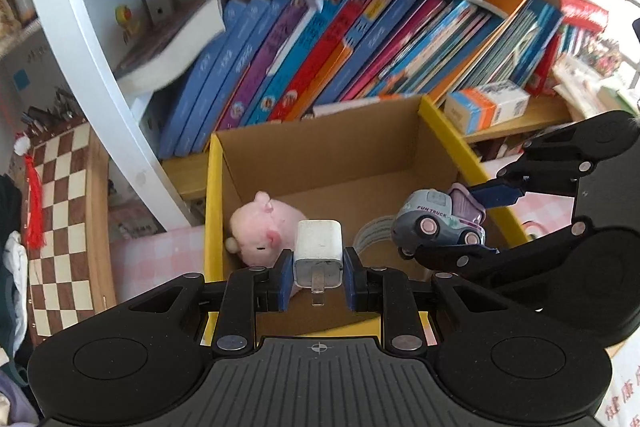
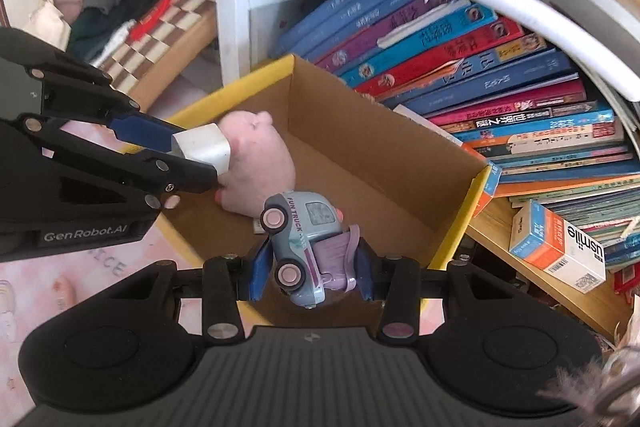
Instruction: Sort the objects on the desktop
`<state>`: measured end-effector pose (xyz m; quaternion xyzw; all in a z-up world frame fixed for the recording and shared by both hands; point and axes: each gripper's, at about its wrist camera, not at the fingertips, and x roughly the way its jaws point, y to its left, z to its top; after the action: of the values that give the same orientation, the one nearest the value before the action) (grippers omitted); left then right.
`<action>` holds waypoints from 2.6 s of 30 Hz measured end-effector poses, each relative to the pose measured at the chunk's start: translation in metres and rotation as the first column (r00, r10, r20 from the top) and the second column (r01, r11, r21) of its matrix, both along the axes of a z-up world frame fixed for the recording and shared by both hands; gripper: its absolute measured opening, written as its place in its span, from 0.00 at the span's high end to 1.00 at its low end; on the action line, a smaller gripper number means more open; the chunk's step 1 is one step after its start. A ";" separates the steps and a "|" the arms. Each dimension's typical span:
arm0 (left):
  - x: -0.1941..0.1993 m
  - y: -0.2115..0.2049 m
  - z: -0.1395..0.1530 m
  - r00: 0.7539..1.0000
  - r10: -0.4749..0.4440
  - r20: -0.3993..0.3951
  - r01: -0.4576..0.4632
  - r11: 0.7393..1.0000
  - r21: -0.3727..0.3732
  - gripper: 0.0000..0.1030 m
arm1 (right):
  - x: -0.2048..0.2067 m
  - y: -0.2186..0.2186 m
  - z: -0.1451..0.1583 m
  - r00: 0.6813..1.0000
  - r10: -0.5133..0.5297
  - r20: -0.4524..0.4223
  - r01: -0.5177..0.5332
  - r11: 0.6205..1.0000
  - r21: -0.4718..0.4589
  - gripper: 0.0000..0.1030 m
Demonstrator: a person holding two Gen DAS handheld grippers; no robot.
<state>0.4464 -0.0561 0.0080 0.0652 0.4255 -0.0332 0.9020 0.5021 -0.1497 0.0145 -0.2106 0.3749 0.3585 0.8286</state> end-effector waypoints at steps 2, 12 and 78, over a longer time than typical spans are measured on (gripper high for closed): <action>0.010 0.001 -0.006 1.000 0.011 -0.020 -0.011 1.000 0.013 0.77 | 0.008 0.006 -0.007 1.000 -0.001 -0.006 0.001 1.000 -0.016 0.60; 0.044 0.008 -0.044 0.991 0.044 -0.125 -0.040 0.999 0.037 0.77 | 0.032 0.028 -0.033 0.995 0.075 -0.059 -0.079 0.994 -0.070 0.60; -0.060 0.010 0.013 0.997 0.015 0.075 -0.017 1.000 0.019 0.20 | -0.059 -0.029 0.044 0.987 -0.124 0.102 0.126 0.992 -0.013 0.21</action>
<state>0.3860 -0.0459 0.0211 0.0718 0.3922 -0.0194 0.9169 0.4428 -0.1784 0.0585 -0.2128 0.3484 0.2909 0.8653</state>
